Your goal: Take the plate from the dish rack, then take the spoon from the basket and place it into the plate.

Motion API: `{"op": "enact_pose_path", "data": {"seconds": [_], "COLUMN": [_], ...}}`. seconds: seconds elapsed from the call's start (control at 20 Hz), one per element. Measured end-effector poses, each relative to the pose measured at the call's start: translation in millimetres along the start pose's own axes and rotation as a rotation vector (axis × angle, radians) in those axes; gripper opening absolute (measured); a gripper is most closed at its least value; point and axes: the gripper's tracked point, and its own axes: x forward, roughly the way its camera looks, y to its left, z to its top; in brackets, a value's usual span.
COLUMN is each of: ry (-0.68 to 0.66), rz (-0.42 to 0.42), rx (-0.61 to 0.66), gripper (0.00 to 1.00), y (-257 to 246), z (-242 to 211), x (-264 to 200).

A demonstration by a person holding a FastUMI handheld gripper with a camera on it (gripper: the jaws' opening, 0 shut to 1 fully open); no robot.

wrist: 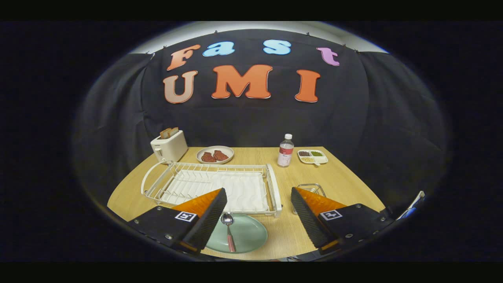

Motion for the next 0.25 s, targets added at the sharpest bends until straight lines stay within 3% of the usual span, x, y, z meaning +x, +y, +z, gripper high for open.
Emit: {"op": "enact_pose_path", "data": {"seconds": [0.25], "ry": [-0.07], "rz": [-0.023], "rx": [0.02], "gripper": [0.98], "y": [-12], "z": [36], "x": [-4]}}
